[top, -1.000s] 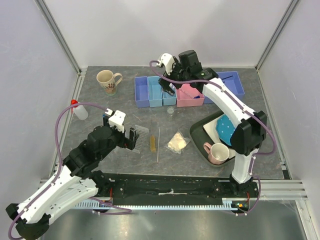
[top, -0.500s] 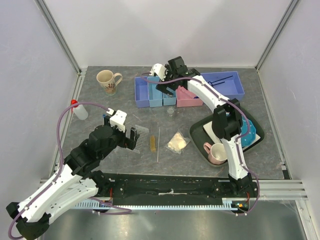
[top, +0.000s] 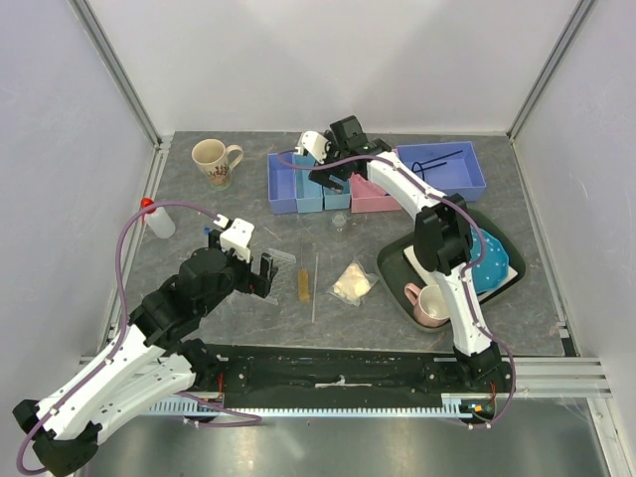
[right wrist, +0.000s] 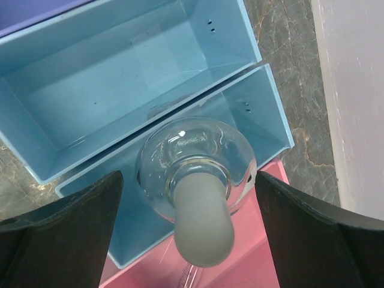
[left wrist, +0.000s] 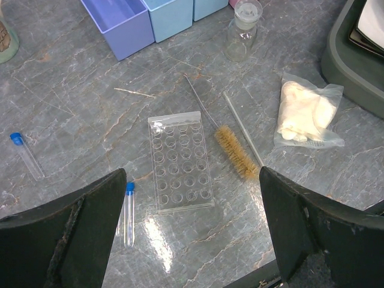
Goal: Organize the chemistry lab equipment
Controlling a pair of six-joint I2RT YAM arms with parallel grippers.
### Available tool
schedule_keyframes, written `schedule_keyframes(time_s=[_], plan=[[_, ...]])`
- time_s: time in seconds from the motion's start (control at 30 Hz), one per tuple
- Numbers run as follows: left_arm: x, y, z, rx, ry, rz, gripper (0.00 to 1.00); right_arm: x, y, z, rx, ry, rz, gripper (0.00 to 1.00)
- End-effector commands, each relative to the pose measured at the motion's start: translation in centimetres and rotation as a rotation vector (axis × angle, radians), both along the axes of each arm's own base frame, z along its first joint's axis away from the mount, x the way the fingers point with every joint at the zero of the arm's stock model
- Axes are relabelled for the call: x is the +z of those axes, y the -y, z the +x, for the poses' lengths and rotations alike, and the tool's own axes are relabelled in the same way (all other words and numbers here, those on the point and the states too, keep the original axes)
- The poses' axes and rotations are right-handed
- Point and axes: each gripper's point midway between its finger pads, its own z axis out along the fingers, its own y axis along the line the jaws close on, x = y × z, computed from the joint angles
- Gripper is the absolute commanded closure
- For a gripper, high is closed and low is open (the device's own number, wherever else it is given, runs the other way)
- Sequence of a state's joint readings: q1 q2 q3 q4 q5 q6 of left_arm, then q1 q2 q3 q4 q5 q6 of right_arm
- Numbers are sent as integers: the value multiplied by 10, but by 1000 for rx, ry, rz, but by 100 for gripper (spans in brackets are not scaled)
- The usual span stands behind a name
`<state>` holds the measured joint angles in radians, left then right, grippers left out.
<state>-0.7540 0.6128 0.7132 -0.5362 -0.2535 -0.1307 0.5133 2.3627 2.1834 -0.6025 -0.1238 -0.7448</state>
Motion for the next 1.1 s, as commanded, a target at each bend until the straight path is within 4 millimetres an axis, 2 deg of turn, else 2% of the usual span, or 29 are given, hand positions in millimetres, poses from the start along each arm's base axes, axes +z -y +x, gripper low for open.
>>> schedule_keyframes(time_s=[0.0, 0.27, 0.57, 0.7, 0.8, 1.07], plan=[[9, 1, 6, 5, 43, -7, 2, 13, -8, 12, 11, 51, 18, 2], [10, 0, 6, 9, 47, -9, 2, 3, -12, 17, 15, 45, 19, 3], [12, -3, 6, 20, 58, -13, 2, 4, -10, 16, 15, 42, 24, 21], [13, -4, 6, 24, 63, -17, 2, 13, -10, 16, 17, 56, 43, 35], [12, -4, 5, 24, 62, -16, 2, 22, -10, 18, 15, 78, 53, 41], [13, -4, 6, 24, 63, -17, 2, 48, -8, 32, -23, 171, 71, 50]])
